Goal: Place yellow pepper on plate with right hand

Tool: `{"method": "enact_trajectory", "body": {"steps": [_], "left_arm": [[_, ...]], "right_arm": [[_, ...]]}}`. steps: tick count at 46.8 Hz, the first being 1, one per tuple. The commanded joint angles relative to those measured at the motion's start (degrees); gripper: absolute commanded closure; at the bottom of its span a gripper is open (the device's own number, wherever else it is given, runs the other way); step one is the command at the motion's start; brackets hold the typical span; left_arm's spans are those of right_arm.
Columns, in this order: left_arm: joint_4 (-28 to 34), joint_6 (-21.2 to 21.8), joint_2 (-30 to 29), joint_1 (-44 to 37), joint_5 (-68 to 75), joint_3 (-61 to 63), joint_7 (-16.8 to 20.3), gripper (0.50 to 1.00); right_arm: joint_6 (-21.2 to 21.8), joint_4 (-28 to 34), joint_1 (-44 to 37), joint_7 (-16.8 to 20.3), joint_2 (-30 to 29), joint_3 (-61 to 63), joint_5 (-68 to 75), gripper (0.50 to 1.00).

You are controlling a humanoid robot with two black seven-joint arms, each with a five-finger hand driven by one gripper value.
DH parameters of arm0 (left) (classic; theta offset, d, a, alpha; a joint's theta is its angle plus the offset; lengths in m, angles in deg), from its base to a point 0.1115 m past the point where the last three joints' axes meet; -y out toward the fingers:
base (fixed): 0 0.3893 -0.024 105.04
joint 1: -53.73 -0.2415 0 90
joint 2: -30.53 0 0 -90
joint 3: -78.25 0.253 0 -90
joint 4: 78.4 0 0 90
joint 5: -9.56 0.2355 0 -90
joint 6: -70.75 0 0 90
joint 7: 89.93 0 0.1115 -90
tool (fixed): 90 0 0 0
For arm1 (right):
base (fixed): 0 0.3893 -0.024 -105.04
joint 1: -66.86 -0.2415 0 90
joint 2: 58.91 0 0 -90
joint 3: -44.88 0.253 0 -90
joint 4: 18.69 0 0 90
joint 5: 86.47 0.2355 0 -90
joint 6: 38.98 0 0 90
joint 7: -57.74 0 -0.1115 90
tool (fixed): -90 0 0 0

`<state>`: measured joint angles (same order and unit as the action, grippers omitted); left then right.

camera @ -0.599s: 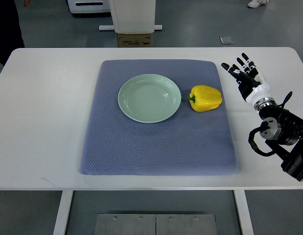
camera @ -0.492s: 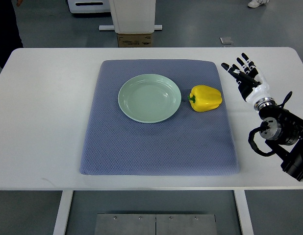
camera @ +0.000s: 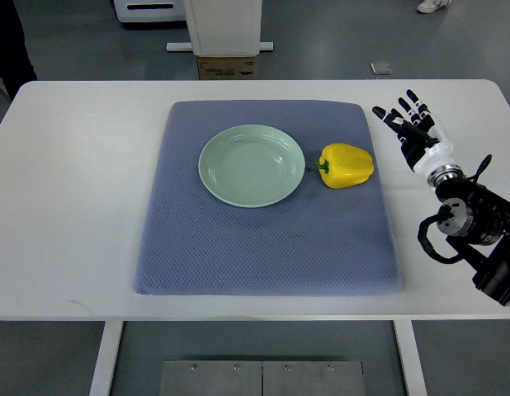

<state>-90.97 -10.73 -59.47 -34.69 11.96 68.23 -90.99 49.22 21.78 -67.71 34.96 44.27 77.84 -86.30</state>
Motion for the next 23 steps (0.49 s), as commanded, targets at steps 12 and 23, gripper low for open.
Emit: {"method": "enact_trajectory", "body": {"steps": [12,23], "left_arm": [[0.0,0.0,0.0,0.0,0.1,0.0,0.0,0.5],[0.0,0.0,0.0,0.0,0.0,0.0,0.0,0.5]], "right_arm": [[0.0,0.0,-0.1,-0.4,0.1,-0.1,-0.1,0.5],[-0.4,-1.2,-0.4,-5.3,0.0,0.1,0.0,0.5]]}}
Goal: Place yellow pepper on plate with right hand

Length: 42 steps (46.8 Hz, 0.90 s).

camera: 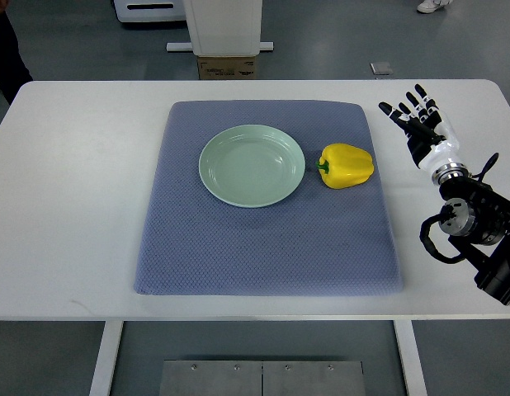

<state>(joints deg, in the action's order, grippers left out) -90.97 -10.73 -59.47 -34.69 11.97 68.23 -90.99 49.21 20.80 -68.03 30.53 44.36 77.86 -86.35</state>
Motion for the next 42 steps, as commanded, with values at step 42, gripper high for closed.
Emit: {"method": "enact_trajectory", "body": {"steps": [42], "left_arm": [[0.0,0.0,0.0,0.0,0.0,0.0,0.0,0.5]], "right_arm": [[4.4,7.8,-1.5,-2.0,2.7,-1.2,-6.6,0.5]]}}
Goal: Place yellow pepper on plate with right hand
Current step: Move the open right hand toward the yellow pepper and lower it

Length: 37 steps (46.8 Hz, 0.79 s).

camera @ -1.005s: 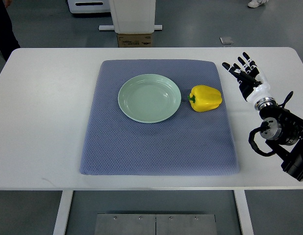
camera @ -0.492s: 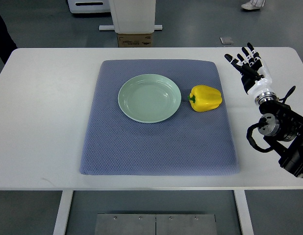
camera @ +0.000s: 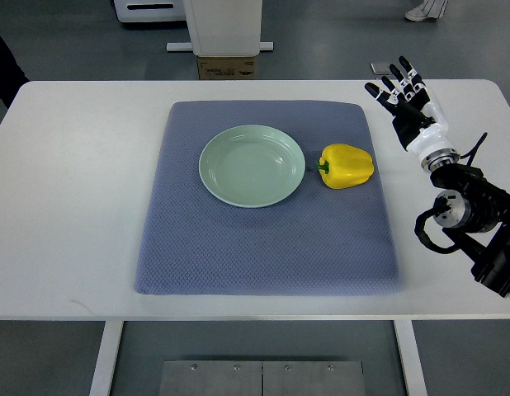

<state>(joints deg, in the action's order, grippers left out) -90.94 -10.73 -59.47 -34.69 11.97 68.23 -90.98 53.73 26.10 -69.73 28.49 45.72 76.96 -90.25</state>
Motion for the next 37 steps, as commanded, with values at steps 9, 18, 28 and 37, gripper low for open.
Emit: {"method": "enact_trajectory", "body": {"steps": [9,18,28,37], "left_arm": [[0.0,0.0,0.0,0.0,0.0,0.0,0.0,0.5],[0.0,0.0,0.0,0.0,0.1,0.0,0.0,0.5],[0.0,0.0,0.0,0.0,0.0,0.0,0.0,0.5],[0.0,0.0,0.0,0.0,0.0,0.0,0.0,0.5]], "right_arm": [[-1.1,9.0,0.1,0.1,5.5,-3.3,-5.1,0.5],[-1.1,10.8,-4.5,0.3,9.8,-12.6,-10.9,0.5],[-1.2,11.0,-12.0,0.2,14.2,-26.4,-13.5,0.5],[-1.6,10.8,-17.6,-0.5,15.3,-38.7,-19.9,0.5]]}}
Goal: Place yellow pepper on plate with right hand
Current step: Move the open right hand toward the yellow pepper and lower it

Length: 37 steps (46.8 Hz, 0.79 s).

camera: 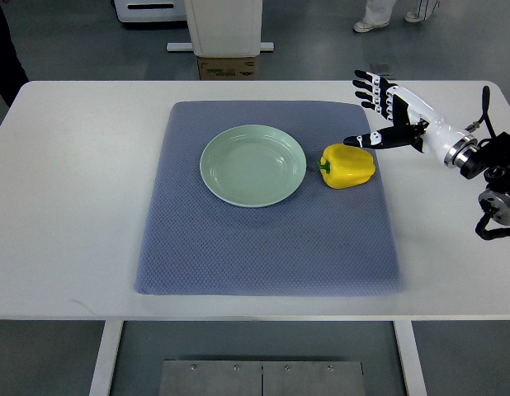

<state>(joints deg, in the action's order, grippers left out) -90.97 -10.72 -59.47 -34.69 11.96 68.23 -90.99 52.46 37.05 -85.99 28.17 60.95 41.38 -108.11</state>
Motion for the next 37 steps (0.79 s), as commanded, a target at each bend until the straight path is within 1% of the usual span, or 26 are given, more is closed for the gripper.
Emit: {"method": "enact_trajectory", "body": {"steps": [1,16,26,31,37], "left_arm": [[0.0,0.0,0.0,0.0,0.0,0.0,0.0,0.5],[0.0,0.0,0.0,0.0,0.0,0.0,0.0,0.5],[0.0,0.0,0.0,0.0,0.0,0.0,0.0,0.5],[0.0,0.0,0.0,0.0,0.1,0.0,0.0,0.5],[0.0,0.0,0.0,0.0,0.1,0.0,0.0,0.5]], "right_arm": [[-0.6,-0.1,-1.7,-0.1,0.0,-3.9,-2.6,0.5],[-7.7,-0.5,-7.2,-0.1,-1.2,-17.2,-6.4,0.5],[-12.8,-1.9,-10.4,-0.1,-5.3,-25.8,-6.7,0.532],[-13.7,-3.2,-10.6,0.0,-7.3,-27.4,-6.7,0.534],[-13.7,-4.6,-10.6,0.2,-8.7,-28.1,-6.8,0.54]]}}
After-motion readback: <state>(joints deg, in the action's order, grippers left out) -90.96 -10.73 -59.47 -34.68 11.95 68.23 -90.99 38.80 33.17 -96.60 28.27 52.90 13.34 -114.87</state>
